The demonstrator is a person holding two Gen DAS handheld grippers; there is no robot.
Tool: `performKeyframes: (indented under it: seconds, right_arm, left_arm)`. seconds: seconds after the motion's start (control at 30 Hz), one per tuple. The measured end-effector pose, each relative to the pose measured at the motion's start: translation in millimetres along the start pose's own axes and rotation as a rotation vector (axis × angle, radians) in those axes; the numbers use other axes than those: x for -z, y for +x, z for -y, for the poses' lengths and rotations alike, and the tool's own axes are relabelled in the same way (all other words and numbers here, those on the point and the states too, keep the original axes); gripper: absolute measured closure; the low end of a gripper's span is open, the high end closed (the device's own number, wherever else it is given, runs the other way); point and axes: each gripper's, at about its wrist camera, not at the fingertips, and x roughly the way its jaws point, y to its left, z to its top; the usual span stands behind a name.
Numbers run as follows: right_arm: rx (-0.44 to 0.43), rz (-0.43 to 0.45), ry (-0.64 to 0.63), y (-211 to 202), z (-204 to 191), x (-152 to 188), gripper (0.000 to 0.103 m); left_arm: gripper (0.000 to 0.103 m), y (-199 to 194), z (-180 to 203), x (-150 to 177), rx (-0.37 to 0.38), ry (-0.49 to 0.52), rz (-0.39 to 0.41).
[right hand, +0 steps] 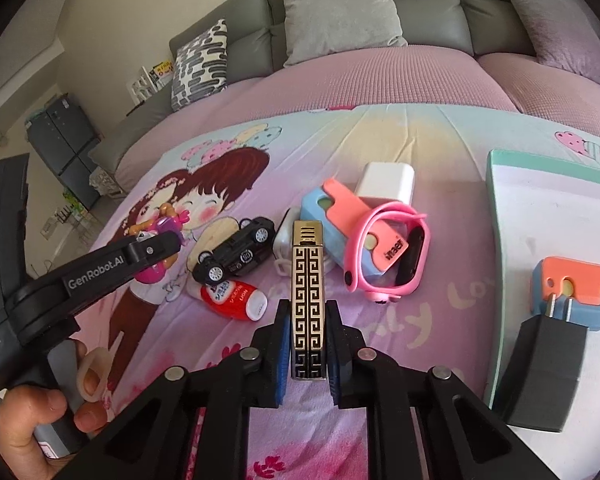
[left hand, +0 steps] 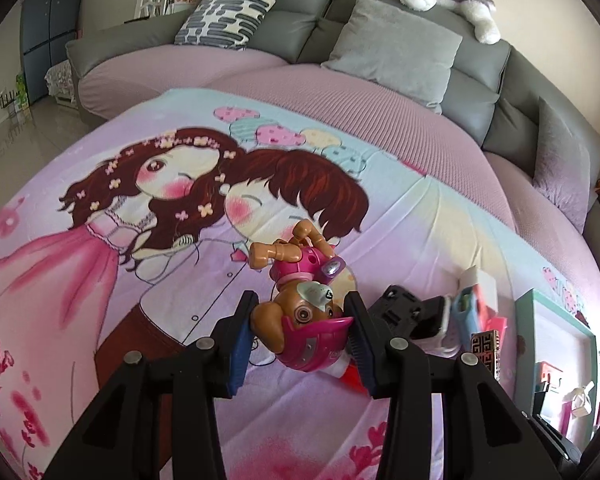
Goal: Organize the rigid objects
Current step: 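Carry the harmonica and pink toy figure over the tray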
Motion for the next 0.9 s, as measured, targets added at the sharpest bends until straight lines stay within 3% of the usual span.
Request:
performKeyframes:
  seconds: [0.43, 0.63, 0.9]
  right_arm:
    - [0.028, 0.093, 0.043, -44, 12, -9, 0.086]
    - [0.097, 0.125, 0.084, -67, 33, -11, 0.086]
    - [0.164, 0.156, 0.168, -94, 71, -10, 0.086]
  left_arm:
    - [0.058, -34, 32, -3, 0.05, 0.061, 0.063]
    - [0.058, -41, 54, 1, 0.101, 0.071, 0.063]
    - [0.057, -53, 86, 9, 0.117, 0.116, 0.086]
